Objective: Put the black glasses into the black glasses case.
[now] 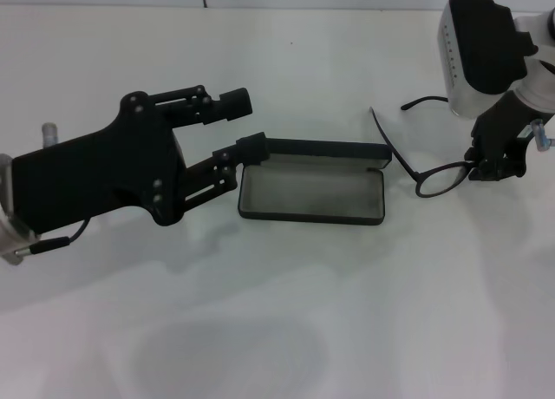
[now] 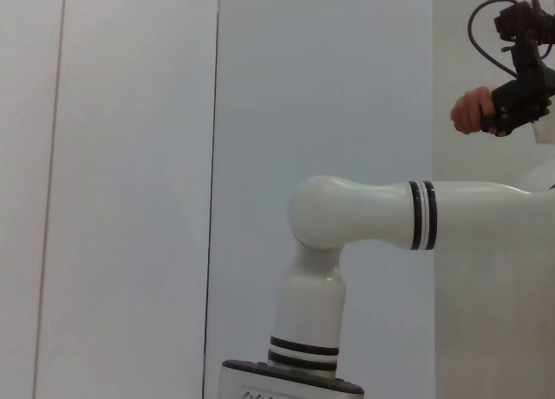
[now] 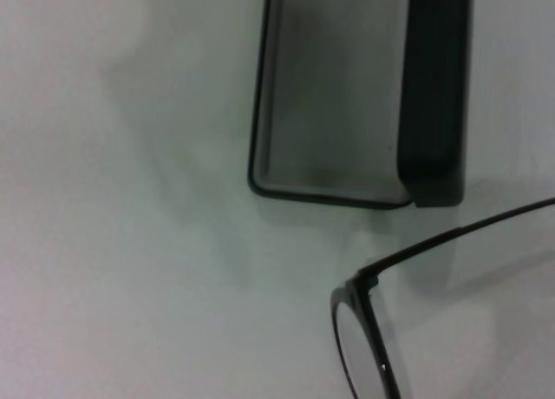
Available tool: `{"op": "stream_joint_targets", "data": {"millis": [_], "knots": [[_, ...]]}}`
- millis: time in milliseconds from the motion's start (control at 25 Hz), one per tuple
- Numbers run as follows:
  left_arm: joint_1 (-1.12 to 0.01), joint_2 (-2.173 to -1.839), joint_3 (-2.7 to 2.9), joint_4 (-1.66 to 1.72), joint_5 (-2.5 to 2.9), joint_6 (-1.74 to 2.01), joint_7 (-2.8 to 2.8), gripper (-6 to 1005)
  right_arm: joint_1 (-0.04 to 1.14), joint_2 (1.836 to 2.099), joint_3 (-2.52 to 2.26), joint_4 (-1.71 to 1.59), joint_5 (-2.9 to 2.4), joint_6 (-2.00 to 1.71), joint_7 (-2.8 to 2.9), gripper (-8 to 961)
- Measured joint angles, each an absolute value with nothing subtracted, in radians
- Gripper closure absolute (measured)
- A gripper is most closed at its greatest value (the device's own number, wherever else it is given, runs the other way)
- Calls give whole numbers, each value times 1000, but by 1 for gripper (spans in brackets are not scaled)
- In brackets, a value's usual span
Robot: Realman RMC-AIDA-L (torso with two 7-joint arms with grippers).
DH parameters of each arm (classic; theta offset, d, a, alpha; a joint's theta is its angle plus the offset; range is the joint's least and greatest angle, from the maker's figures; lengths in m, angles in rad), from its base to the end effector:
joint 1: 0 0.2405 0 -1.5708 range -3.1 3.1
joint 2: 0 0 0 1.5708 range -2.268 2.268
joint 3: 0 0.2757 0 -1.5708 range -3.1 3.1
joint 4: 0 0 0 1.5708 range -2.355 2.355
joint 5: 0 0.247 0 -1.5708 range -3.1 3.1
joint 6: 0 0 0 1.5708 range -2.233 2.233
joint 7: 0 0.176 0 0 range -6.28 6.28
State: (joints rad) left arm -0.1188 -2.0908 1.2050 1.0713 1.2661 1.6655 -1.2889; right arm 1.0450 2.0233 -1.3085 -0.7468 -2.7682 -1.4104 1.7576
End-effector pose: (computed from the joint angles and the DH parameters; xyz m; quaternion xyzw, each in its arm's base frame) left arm -0.2238 0.3008 0.0067 -0.8916 -0.0641 -0.4246 0.1435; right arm 0.1845 0.4818 -0.0555 -0.9384 -0.0624 -0.3337 0.0643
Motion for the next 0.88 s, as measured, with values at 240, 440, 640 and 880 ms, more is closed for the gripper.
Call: {"op": "stream_joint_targets", "data": {"millis": [240,440,640,880], "knots": [[-123,-2091,1205,1052,1266,1666,-1286,610,1026,2024,-1309,-751,-2766,-1391,1761,759],[-124,-2091,1205,1047,1266,1676,-1286,615,958,2025,-1308,-878,-2767,-1453,1798,834],[-126,-2091,1206,1047,1255,1679,-1289,619,807,2025,-1304,-1204,-2754,-1573,1855,841],[-162,-2091,1212,1043,1210,1711,-1297,625,564,2018,-1194,-1627,-2425,-1696,1840,846]]}}
